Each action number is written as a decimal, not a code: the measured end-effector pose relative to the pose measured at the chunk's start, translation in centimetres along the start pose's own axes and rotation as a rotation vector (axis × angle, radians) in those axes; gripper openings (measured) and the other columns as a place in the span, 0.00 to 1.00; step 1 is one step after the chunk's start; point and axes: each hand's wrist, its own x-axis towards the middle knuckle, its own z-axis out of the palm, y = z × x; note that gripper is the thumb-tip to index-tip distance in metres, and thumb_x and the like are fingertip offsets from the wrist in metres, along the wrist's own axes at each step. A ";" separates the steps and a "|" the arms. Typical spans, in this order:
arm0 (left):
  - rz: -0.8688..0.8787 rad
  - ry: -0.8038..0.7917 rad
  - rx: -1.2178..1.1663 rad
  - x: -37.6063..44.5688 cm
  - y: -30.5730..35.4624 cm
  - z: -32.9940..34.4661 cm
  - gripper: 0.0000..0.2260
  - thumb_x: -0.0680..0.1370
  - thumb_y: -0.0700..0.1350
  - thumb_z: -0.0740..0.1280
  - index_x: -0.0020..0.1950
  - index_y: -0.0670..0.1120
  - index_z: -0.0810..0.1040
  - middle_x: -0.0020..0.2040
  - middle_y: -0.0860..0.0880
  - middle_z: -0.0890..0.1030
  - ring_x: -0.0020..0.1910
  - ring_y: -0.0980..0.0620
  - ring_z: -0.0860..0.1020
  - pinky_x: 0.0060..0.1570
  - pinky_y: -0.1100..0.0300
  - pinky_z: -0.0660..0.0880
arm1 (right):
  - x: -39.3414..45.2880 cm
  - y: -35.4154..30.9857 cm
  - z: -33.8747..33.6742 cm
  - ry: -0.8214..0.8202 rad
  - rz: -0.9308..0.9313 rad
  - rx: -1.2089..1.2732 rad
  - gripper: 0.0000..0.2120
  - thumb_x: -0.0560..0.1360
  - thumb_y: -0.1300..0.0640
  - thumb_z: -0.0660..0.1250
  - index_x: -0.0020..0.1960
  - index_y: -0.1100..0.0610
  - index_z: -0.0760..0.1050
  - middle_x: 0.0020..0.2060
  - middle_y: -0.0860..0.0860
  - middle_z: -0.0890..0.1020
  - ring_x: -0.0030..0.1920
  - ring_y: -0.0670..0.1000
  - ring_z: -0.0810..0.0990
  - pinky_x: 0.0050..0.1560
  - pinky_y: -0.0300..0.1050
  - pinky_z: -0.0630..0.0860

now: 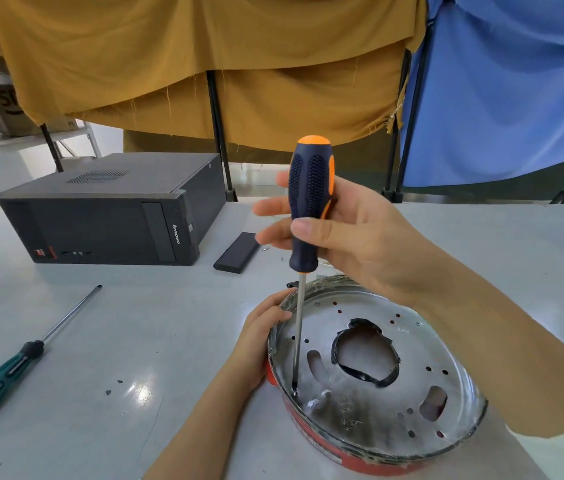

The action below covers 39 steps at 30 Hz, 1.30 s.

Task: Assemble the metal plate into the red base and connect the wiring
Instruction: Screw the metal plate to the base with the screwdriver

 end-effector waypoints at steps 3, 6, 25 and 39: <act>-0.007 0.003 0.004 0.0 0.0 -0.1 0.23 0.67 0.40 0.64 0.62 0.43 0.79 0.59 0.40 0.82 0.60 0.40 0.79 0.62 0.45 0.74 | 0.3 0.2 0.5 0.159 -0.021 -0.148 0.18 0.69 0.65 0.72 0.55 0.59 0.69 0.39 0.51 0.84 0.39 0.52 0.83 0.45 0.43 0.78; -0.009 0.003 0.016 0.0 0.0 -0.1 0.22 0.67 0.40 0.64 0.61 0.43 0.80 0.59 0.40 0.82 0.60 0.40 0.79 0.62 0.45 0.75 | 0.6 0.4 1.0 0.200 -0.005 -0.164 0.18 0.67 0.61 0.74 0.50 0.60 0.68 0.34 0.50 0.79 0.35 0.51 0.79 0.41 0.43 0.76; -0.005 -0.002 0.022 0.0 0.0 -0.1 0.23 0.67 0.41 0.64 0.63 0.42 0.79 0.60 0.39 0.81 0.61 0.38 0.78 0.64 0.41 0.73 | 0.9 0.3 2.0 0.055 0.120 0.025 0.12 0.69 0.62 0.63 0.53 0.58 0.69 0.34 0.52 0.73 0.33 0.49 0.72 0.44 0.46 0.77; -0.010 -0.003 0.019 0.1 -0.1 -0.1 0.23 0.68 0.41 0.64 0.63 0.42 0.79 0.60 0.39 0.81 0.61 0.38 0.78 0.64 0.42 0.73 | 0.3 0.8 0.9 0.041 0.115 0.083 0.16 0.72 0.67 0.65 0.57 0.60 0.66 0.43 0.54 0.78 0.38 0.50 0.75 0.48 0.49 0.77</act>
